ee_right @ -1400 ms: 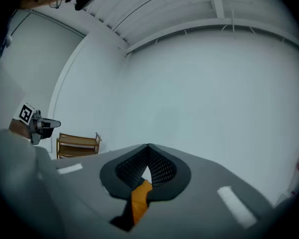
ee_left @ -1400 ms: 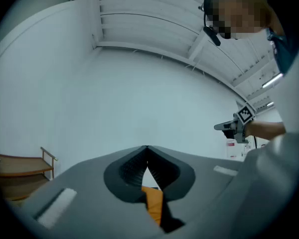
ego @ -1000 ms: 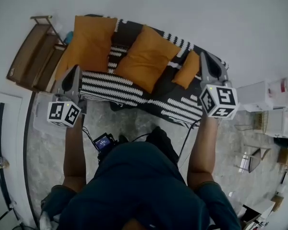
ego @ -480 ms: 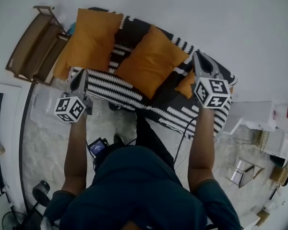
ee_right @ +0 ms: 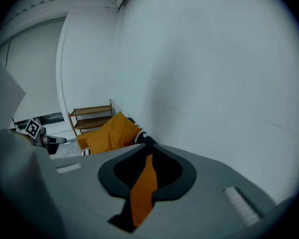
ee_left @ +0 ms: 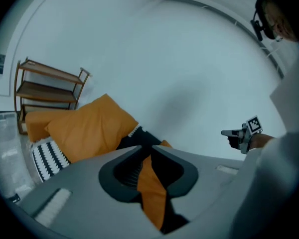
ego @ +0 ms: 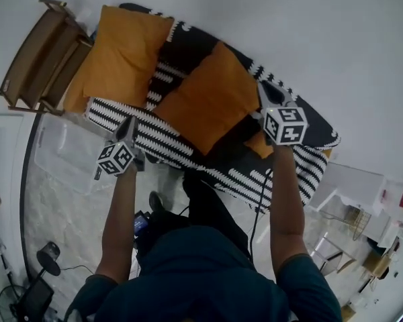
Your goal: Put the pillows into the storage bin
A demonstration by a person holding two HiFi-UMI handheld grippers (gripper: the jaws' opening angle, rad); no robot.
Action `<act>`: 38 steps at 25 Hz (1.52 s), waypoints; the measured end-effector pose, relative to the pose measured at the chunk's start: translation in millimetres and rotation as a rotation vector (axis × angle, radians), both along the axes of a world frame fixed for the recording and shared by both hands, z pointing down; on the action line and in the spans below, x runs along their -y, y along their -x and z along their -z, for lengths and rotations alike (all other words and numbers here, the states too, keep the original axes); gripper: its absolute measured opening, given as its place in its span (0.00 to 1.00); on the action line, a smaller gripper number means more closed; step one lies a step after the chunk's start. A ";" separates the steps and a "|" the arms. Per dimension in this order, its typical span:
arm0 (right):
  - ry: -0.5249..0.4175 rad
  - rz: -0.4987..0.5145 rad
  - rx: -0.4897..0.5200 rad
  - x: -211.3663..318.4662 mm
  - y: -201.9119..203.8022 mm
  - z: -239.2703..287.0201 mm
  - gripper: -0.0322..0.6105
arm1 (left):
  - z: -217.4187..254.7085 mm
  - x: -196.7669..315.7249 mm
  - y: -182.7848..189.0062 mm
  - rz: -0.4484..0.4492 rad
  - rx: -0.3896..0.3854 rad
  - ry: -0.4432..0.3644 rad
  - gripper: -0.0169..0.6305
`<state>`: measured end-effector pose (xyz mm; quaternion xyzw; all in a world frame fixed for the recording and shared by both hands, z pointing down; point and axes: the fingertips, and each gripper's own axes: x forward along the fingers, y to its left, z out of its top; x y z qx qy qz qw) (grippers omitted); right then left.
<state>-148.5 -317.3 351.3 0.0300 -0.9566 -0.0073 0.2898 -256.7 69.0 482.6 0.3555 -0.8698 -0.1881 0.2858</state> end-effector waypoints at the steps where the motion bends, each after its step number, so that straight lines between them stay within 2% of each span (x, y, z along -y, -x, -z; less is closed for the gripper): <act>1: 0.007 0.008 -0.026 4.1 7.7 -15.1 0.10 | -20.4 2.6 1.2 0.015 -0.038 0.004 0.11; 9: 0.023 0.090 -0.208 28.8 51.4 -124.9 0.29 | -180.4 19.1 -9.7 0.159 -0.322 0.015 0.22; 13: 0.016 0.132 -0.289 39.8 65.9 -176.1 0.38 | -237.1 39.3 -23.1 0.182 -0.412 0.006 0.29; 17: 0.000 0.169 -0.351 49.2 77.7 -216.8 0.40 | -281.8 55.8 -32.6 0.214 -0.484 -0.039 0.40; 23: -0.036 0.217 -0.434 59.9 87.3 -270.5 0.43 | -340.1 83.2 -56.0 0.151 -0.557 0.030 0.52; 28: -0.101 0.264 -0.488 65.3 91.4 -307.9 0.44 | -374.5 115.8 -78.7 0.124 -0.642 0.035 0.58; 30: -0.126 0.278 -0.493 65.7 94.2 -315.3 0.44 | -383.8 127.4 -83.4 0.137 -0.666 0.035 0.57; 33: -0.147 0.279 -0.484 66.9 96.4 -321.8 0.44 | -390.6 133.7 -81.6 0.171 -0.662 0.057 0.54; 35: -0.151 0.280 -0.477 65.3 96.8 -326.6 0.42 | -389.8 135.5 -79.7 0.172 -0.653 0.083 0.48; 38: -0.137 0.285 -0.472 60.3 95.3 -325.1 0.22 | -380.3 138.0 -81.0 0.155 -0.654 0.132 0.30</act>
